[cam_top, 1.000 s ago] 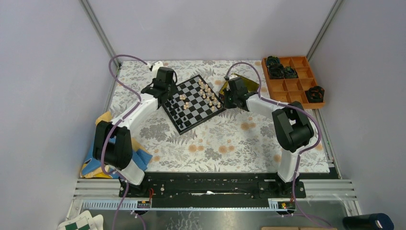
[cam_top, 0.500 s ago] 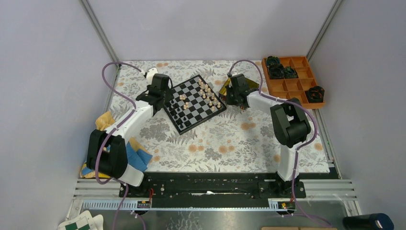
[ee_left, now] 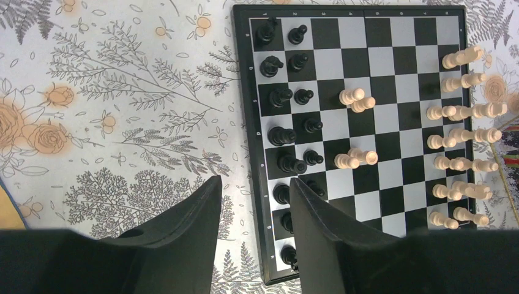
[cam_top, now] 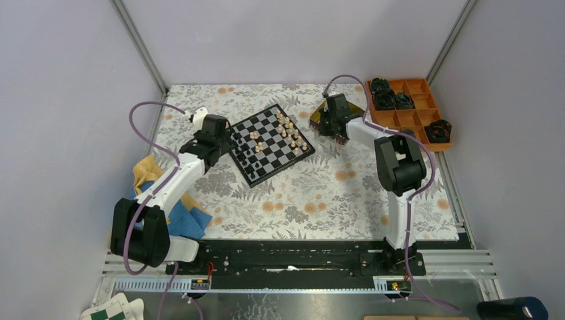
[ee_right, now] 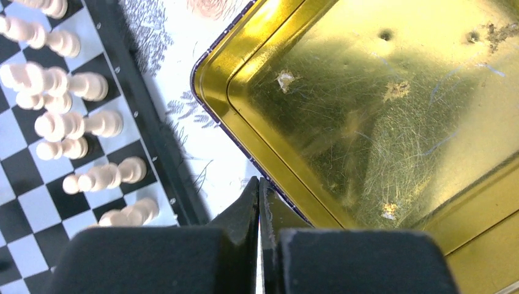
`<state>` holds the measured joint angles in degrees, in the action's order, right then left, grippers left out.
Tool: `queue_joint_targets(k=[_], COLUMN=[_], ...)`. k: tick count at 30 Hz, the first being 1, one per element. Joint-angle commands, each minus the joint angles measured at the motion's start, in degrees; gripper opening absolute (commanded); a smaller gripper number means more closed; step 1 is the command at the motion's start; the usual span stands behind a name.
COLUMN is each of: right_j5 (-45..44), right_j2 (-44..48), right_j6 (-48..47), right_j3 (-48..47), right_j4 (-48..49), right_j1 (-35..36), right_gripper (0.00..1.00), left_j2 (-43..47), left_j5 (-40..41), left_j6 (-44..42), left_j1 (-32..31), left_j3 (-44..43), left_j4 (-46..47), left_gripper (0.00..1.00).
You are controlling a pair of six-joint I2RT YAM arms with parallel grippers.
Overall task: Set up the chess pieces on the board
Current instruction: Move the storage box to the center of the board.
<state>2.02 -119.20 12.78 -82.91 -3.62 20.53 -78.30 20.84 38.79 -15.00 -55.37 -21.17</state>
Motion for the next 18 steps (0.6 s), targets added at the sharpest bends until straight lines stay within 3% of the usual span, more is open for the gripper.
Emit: queue_joint_targets(k=[1, 18], right_j5=[-0.98, -1.24], right_j2=[-2.78, -13.15], right_j6=[-1.4, -3.53], right_j3=[-5.58, -21.96], right_j4=[0.36, -4.63], right_j1=[-1.7, -5.45], right_gripper=[0.0, 0.0], left_j2=[2.56, 4.45], left_j5=[1.23, -3.09], left_j6=[3.61, 14.68], left_j1=[1.06, 6.63], left_j3=[1.88, 8.0], left_j4=[-1.81, -3.09], left_gripper=[0.53, 0.59])
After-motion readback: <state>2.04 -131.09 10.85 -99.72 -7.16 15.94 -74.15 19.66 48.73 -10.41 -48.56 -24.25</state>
